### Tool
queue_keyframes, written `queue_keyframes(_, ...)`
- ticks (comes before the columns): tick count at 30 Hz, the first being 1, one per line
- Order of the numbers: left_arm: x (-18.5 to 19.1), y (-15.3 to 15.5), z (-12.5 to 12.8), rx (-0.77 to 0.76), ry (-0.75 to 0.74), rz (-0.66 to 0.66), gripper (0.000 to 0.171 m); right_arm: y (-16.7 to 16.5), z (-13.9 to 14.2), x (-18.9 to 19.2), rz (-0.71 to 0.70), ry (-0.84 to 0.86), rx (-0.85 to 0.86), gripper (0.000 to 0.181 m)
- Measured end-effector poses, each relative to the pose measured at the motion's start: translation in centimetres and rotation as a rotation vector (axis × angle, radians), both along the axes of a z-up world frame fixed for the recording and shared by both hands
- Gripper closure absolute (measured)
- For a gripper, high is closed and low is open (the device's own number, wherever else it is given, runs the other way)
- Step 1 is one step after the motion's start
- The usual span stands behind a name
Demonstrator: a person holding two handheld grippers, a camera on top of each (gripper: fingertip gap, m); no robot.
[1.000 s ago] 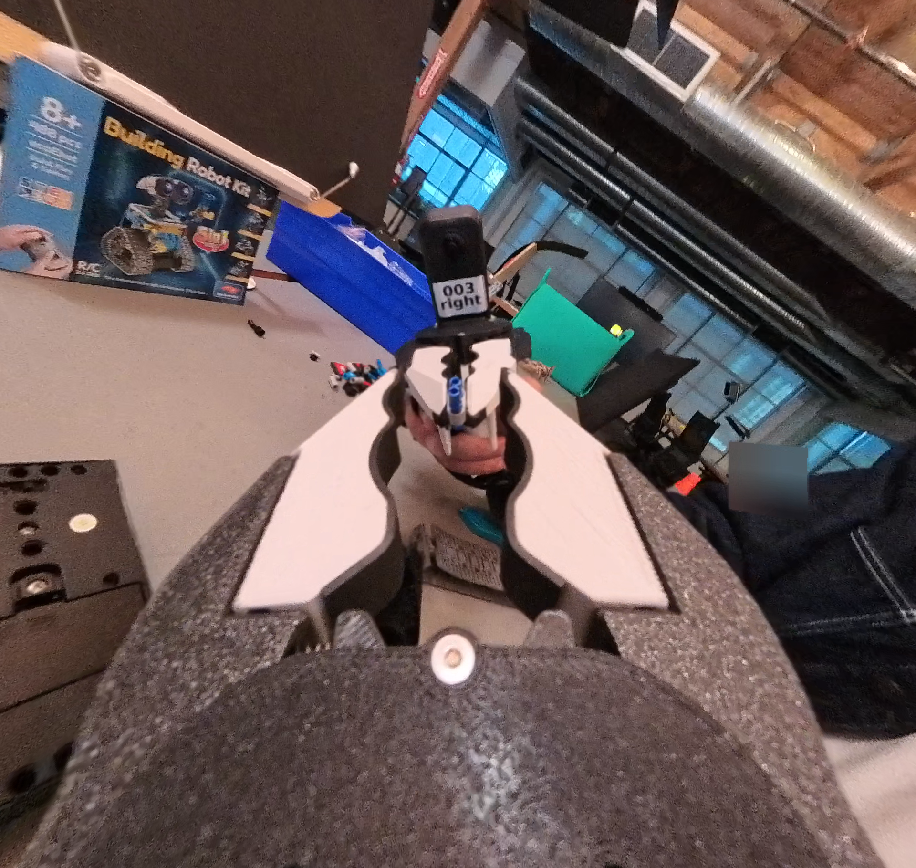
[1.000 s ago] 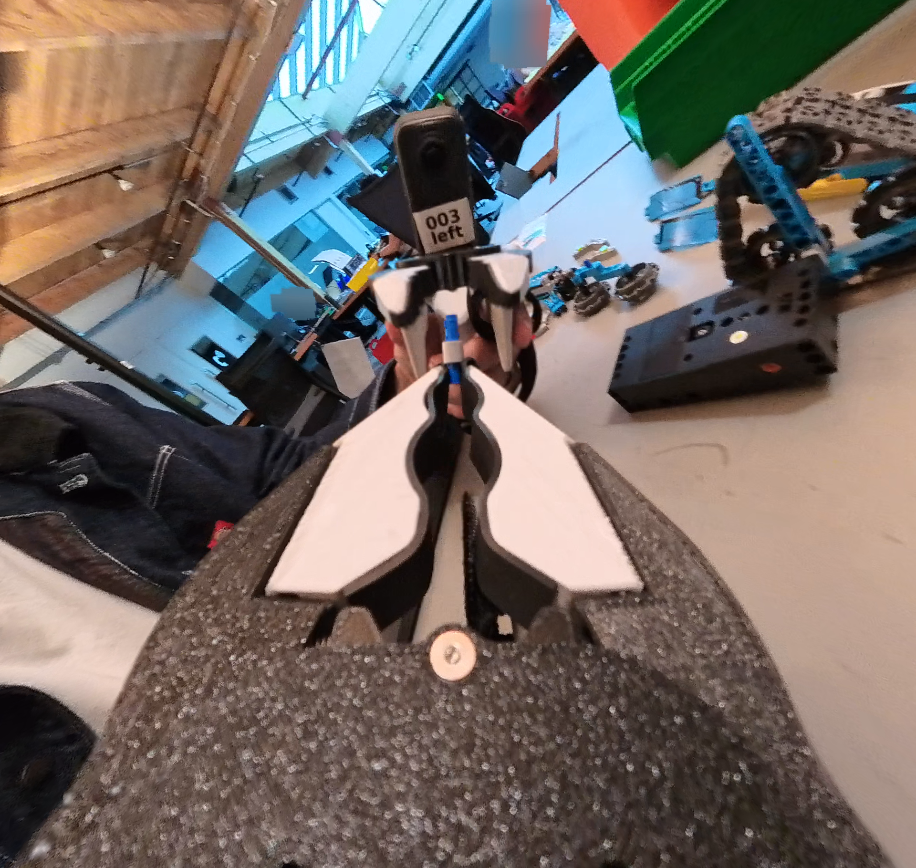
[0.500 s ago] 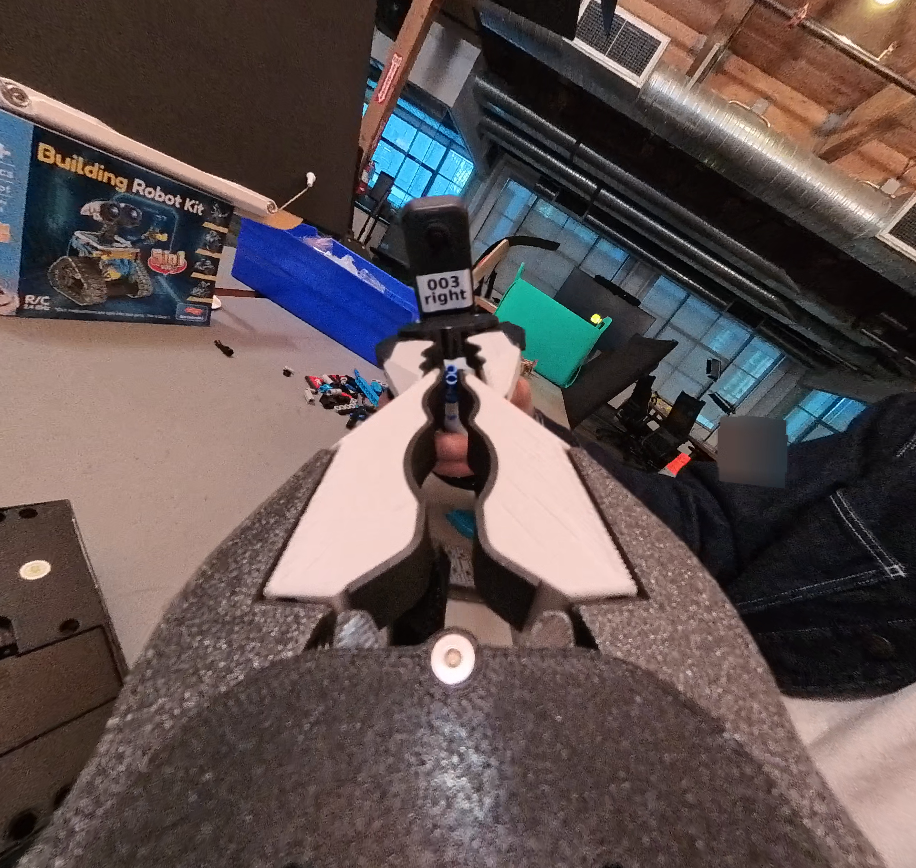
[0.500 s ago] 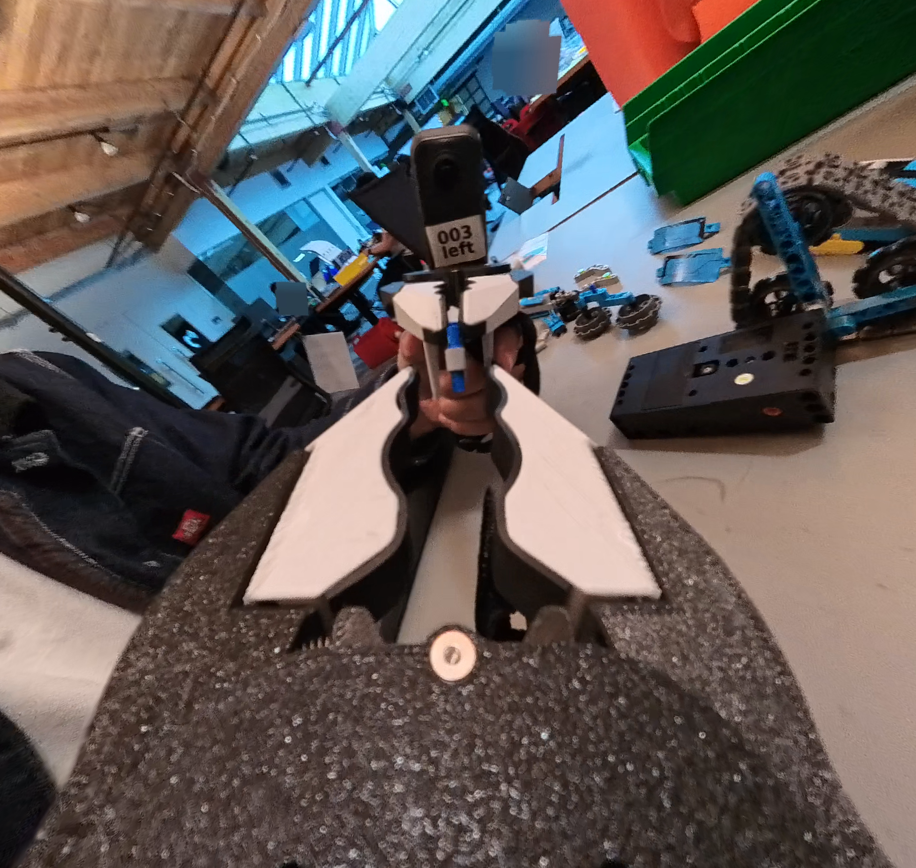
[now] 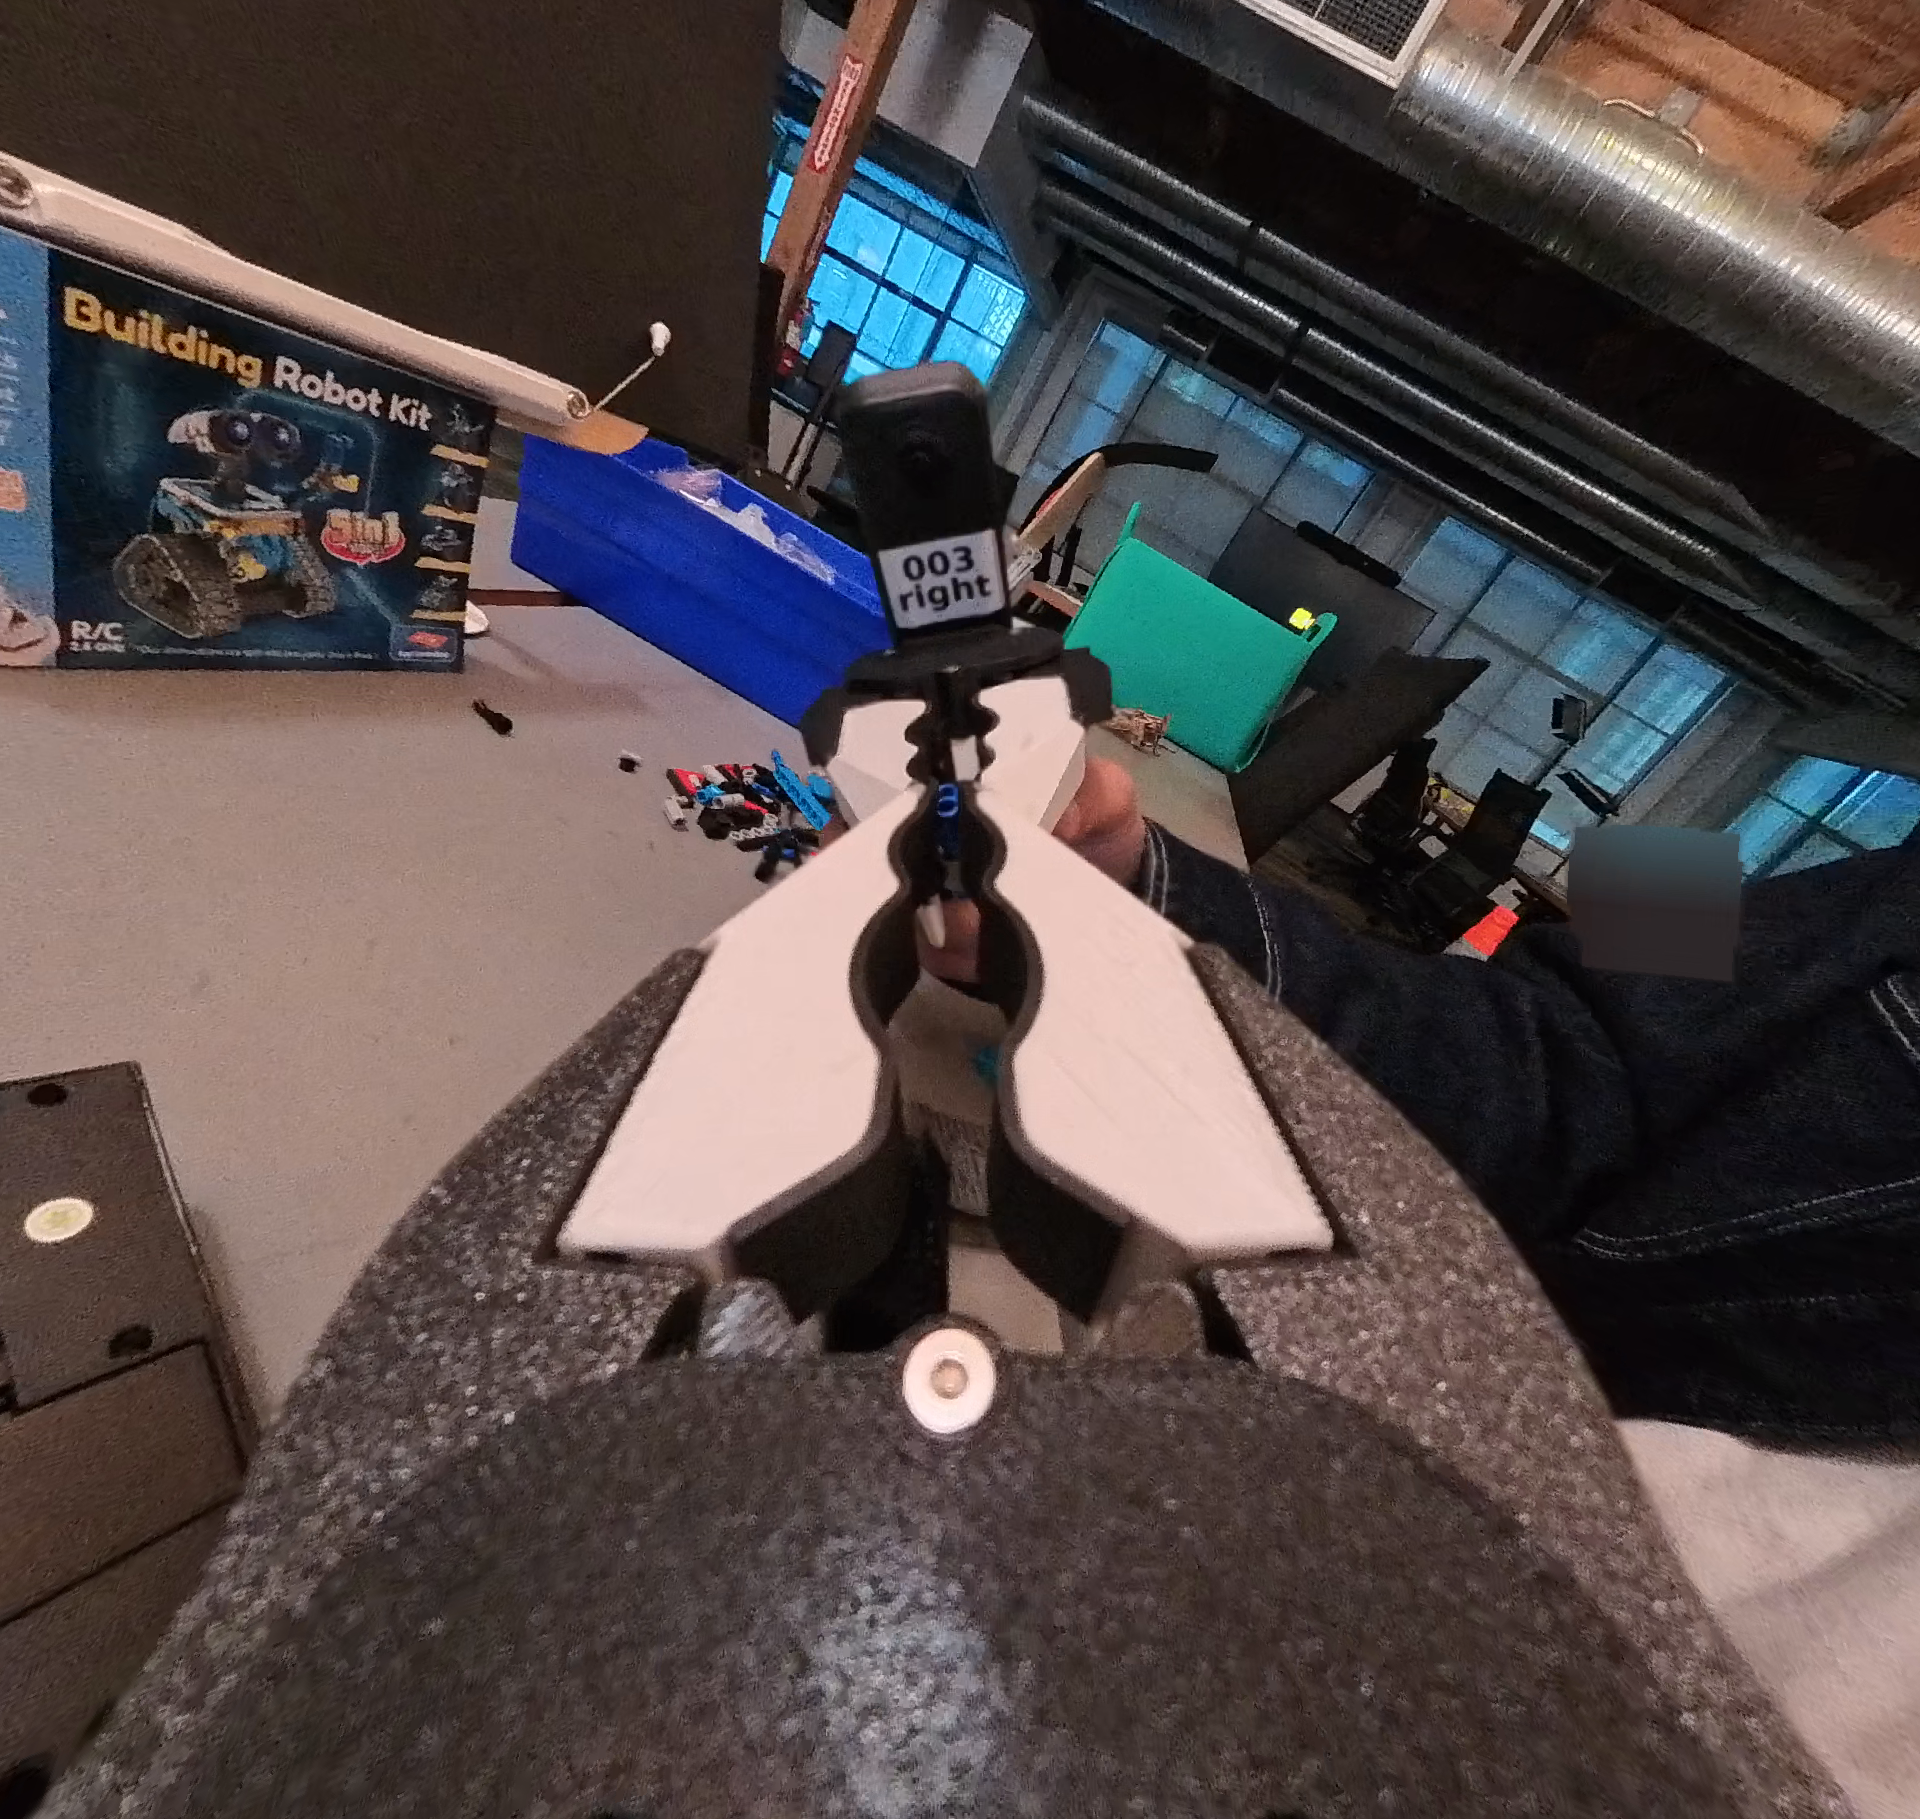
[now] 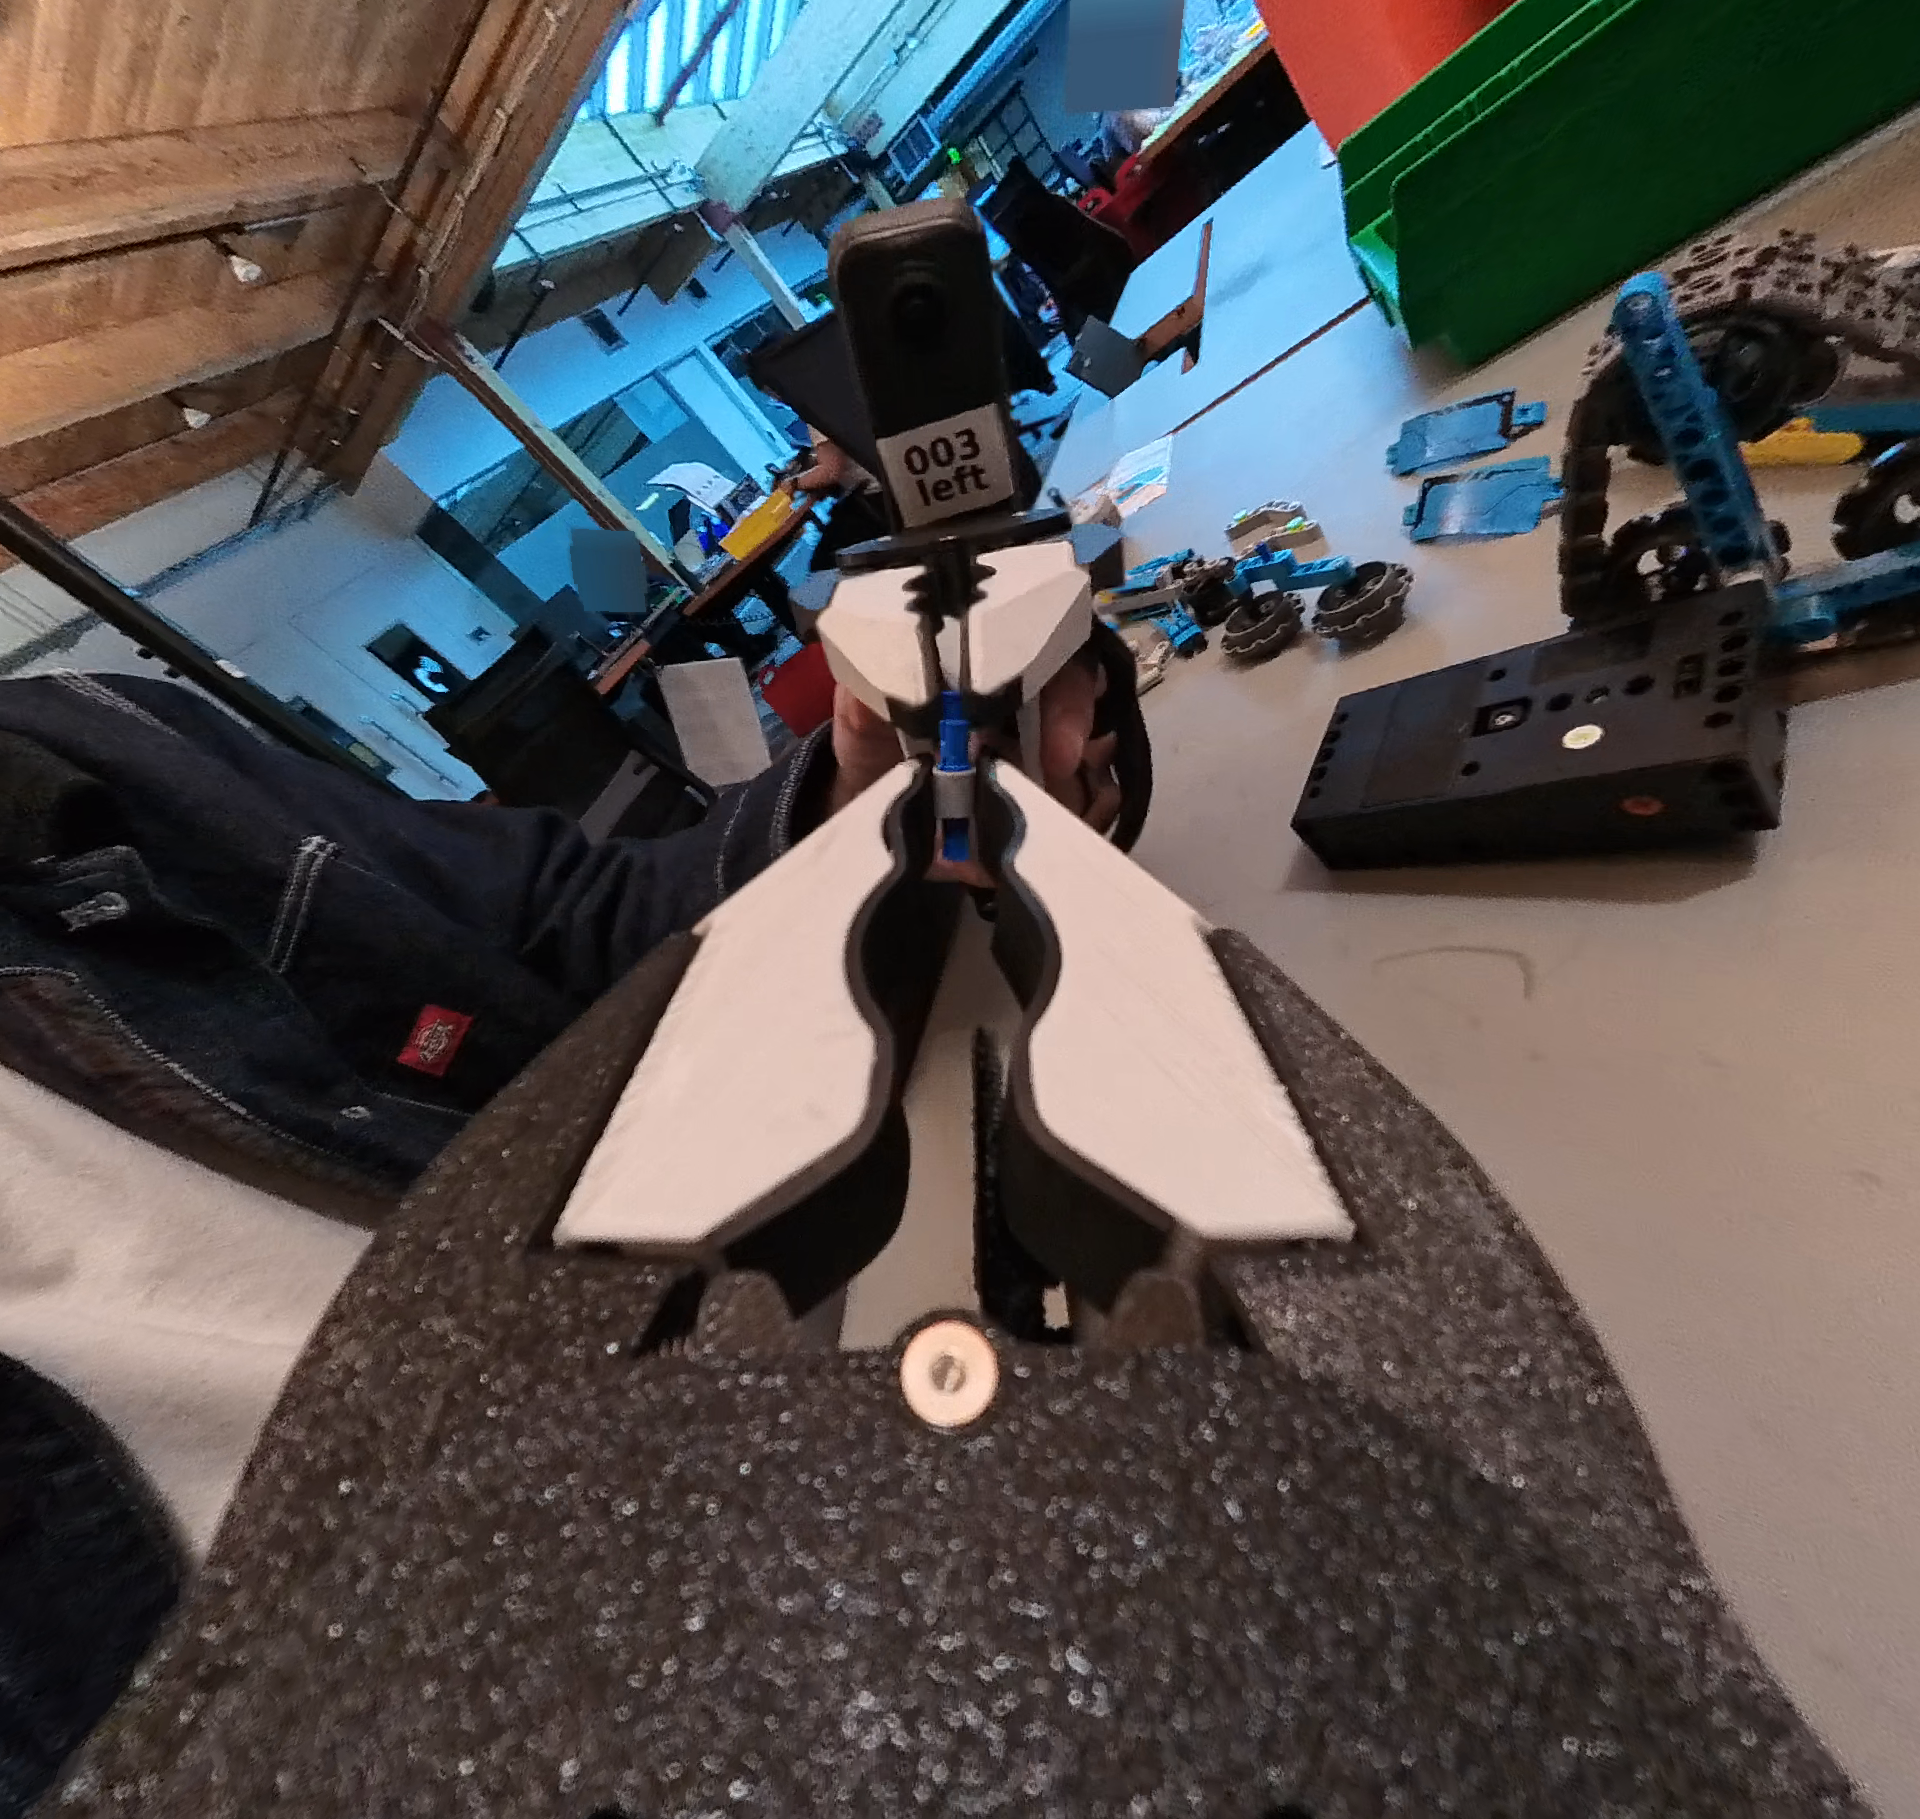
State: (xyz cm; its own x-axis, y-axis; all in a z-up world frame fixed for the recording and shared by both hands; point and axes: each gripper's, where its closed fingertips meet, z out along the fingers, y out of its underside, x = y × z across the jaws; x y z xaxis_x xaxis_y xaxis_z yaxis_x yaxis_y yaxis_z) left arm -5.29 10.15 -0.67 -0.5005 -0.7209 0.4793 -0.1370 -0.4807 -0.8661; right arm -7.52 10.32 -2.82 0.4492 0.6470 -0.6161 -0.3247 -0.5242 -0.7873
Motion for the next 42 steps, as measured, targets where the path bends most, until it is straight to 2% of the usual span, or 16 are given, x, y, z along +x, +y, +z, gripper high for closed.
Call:
queue_keyframes(1,-0.4,1.4,1.5,-0.064,-0.072,0.054,0.17,-0.6,-1.5,-0.5,0.045,-0.08,-0.043,0.176)
queue_keyframes(2,-1.9,5.5,4.0,-0.231,-0.207,0.159,0.171,-1.1,-5.3,-0.9,0.063,-0.253,-0.133,0.176)
queue_keyframes(3,-4.3,10.4,5.4,-0.402,-0.316,0.258,0.171,-1.9,-7.1,-1.9,0.123,-0.243,-0.204,0.175)
queue_keyframes(4,-6.4,13.2,5.9,-0.459,-0.377,0.327,0.171,-1.7,-5.6,-2.5,0.129,-0.113,-0.162,0.175)
queue_keyframes(6,-5.6,10.0,5.8,-0.264,-0.303,0.281,0.171,-0.9,-2.0,-1.5,0.07,-0.078,-0.05,0.177)
queue_keyframes(8,-1.8,5.6,2.4,-0.053,-0.098,0.207,0.17,-1.1,-0.3,-1.2,0.047,-0.08,0.008,0.176)
queue_keyframes(11,1.7,3.3,-3.7,0.229,0.2,0.177,0.169,-1.9,-0.7,-0.6,0.03,-0.109,-0.017,0.176)
queue_keyframes(14,2.4,0.2,-9.0,0.286,0.432,0.03,0.169,-1.9,1.4,1.1,-0.009,0.0,0.048,0.177)
queue_keyframes(16,2.3,-0.4,-11.4,0.328,0.532,0.014,0.169,-1.7,1.7,1.9,-0.036,0.025,0.062,0.177)
queue_keyframes(23,1.8,0.4,-13.4,0.341,0.635,0.032,0.158,-0.6,-1.1,1.7,-0.071,-0.08,-0.028,0.176)
queue_keyframes(26,1.9,1.7,-12.1,0.271,0.595,0.091,0.147,-0.4,-2.4,1.7,-0.08,-0.135,-0.059,0.176)
queue_keyframes(28,2.0,2.4,-8.8,0.133,0.458,0.102,0.146,-0.5,-2.3,1.5,-0.067,-0.122,-0.057,0.176)
queue_keyframes(30,1.0,1.6,-4.1,0.002,0.248,0.016,0.146,-0.9,-1.8,1.0,-0.027,-0.082,-0.056,0.176)
queue_keyframes(32,0.0,0.5,-1.7,-0.032,0.126,-0.055,0.148,-1.4,-1.5,0.3,0.015,-0.076,-0.04,0.176)
queue_keyframes(37,-0.3,-1.3,-1.9,0.116,0.1,-0.084,0.156,-1.4,-2.6,-0.5,0.032,-0.142,-0.06,0.176)
queue_keyframes(42,0.0,-1.6,-3.0,0.15,0.15,-0.093,0.157,-1.2,-2.5,-0.1,0.016,-0.135,-0.062,0.176)
